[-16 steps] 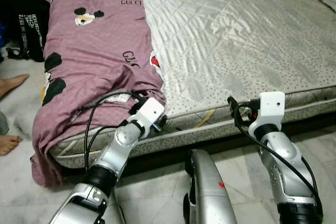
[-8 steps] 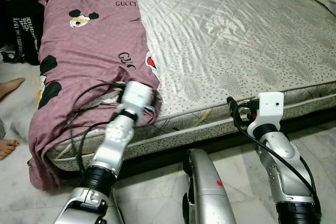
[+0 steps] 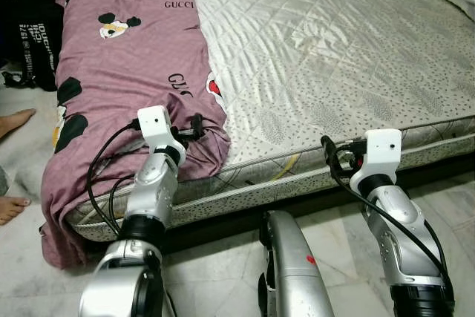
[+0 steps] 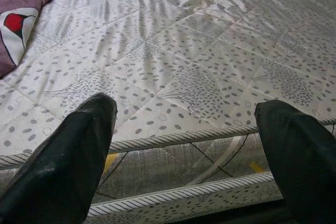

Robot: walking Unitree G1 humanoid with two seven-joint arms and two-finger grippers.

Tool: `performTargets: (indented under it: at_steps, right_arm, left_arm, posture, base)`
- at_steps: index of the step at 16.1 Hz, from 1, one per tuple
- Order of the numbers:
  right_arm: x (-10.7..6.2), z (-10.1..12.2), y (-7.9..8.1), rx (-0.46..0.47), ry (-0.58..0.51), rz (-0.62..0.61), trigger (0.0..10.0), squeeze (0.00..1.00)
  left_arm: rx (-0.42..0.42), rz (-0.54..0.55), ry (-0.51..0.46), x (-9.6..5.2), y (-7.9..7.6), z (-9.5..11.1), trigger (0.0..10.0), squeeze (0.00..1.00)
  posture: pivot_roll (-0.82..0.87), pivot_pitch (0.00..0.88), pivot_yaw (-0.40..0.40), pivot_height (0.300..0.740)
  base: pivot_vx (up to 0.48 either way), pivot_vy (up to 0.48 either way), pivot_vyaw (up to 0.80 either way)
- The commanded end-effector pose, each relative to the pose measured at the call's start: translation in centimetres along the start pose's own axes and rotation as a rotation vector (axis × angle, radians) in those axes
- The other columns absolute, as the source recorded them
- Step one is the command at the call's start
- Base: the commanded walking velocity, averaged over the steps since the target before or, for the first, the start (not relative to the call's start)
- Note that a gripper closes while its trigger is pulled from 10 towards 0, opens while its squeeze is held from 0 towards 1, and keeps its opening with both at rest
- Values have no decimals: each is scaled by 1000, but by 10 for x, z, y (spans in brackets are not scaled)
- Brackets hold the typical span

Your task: Clean up the room

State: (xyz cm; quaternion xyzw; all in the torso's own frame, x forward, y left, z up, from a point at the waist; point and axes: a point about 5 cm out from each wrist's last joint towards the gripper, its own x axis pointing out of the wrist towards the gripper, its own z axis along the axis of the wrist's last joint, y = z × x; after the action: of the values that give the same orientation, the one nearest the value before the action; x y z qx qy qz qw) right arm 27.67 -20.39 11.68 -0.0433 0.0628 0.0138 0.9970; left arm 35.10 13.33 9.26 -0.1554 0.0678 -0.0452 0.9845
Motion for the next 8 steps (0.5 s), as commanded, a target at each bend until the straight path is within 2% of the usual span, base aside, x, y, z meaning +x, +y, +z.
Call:
performTargets:
  at_steps: [1,3,4,7,8]
  right_arm:
    - [-4,3,-4,-17,-4,-3,10000,0]
    - [-5,3,-4,-22,0,-2,10000,0]
    - [-9,3,-6,-31,6,0,10000,0]
    - [-18,4,-10,-46,15,-2,10000,0]
    - [-26,5,-15,-64,20,-3,10000,0]
  left_arm:
    - [-36,15,25,4,6,0,10000,0]
    - [-64,33,38,6,12,1,10000,0]
    - [-105,37,49,9,17,3,10000,0]
    - [-142,1,54,12,18,7,10000,0]
    - [-155,-39,49,16,12,11,0,0]
  posture:
    - [-244,91,-51,521]
    - [-250,99,-55,521]
    - [-263,119,-62,521]
    - [-289,143,-70,521]
    - [-313,162,-74,521]
  base:
    - [0,0,0]
    - [0,0,0]
    - [0,0,0]
    - [0,0,0]
    - [0,0,0]
